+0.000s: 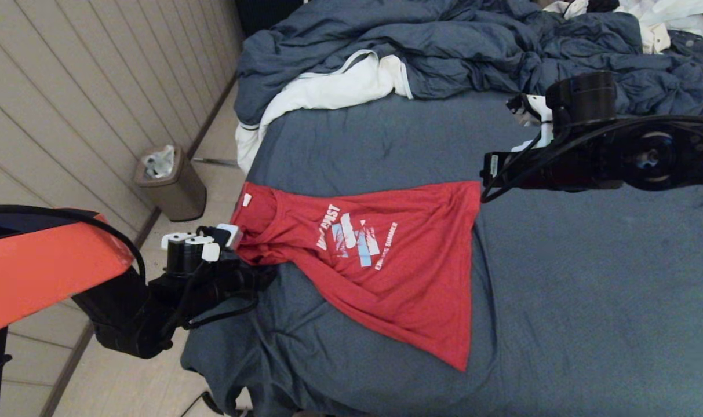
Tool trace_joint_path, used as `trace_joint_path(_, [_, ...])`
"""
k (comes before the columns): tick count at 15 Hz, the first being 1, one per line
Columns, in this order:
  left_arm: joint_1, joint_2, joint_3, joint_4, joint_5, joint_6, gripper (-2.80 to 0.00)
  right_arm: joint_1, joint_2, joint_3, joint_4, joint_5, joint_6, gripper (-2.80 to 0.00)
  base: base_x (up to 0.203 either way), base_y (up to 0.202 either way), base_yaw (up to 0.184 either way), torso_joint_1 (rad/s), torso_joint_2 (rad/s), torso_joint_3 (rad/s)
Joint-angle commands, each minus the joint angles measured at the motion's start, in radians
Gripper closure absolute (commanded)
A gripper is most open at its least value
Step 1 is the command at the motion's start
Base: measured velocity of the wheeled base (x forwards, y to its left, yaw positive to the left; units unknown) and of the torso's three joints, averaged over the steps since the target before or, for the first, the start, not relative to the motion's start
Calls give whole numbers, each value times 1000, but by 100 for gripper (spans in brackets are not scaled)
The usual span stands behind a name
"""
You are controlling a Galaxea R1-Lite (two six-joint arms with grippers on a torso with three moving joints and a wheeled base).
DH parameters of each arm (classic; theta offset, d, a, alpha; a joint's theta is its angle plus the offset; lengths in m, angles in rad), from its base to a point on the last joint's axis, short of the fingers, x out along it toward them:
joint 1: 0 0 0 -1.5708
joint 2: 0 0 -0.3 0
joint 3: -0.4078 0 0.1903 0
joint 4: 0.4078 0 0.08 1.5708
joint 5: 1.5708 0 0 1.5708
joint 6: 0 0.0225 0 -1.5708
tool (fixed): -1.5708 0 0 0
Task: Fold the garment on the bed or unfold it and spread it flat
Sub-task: Unford the red T-shirt
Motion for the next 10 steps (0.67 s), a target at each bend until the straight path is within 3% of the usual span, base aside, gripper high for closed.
trace_joint_path(1, [-18, 19, -12, -29, 31, -3, -280, 0, 0, 0, 1, 0, 1, 0, 0, 0, 0, 0, 0, 0])
trace_joint_path(10, [-37, 20, 2, -129, 109, 20, -280, 0, 7, 0, -1, 0, 2, 0, 0, 0, 0, 0, 0, 0])
